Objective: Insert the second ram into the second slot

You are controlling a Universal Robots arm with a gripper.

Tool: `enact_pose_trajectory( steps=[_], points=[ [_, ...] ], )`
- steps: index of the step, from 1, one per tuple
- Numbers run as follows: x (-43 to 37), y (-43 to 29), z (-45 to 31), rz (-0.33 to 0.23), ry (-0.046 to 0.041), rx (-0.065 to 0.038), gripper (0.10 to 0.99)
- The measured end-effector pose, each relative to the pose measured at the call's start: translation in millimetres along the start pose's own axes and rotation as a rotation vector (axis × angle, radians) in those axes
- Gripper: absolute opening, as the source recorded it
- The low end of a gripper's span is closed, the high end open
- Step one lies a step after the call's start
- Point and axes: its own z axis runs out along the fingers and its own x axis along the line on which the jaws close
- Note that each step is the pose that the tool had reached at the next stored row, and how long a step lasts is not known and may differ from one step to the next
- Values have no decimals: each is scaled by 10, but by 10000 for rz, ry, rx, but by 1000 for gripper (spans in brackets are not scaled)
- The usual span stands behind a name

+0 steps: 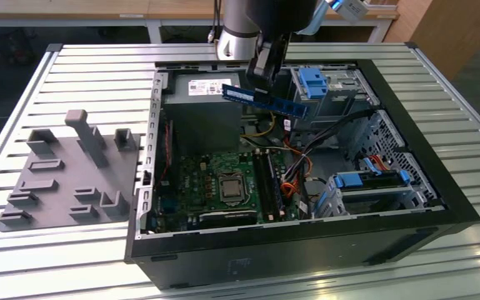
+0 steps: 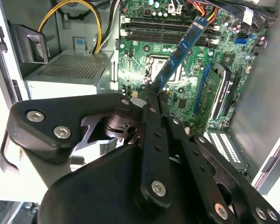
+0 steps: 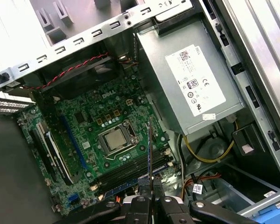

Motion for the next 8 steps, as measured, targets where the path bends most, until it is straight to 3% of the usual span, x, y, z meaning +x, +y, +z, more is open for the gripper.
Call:
enact_pose_trajectory(
  steps=[8],
  points=[
    [0,0,0,209,-8,4,133]
  ],
)
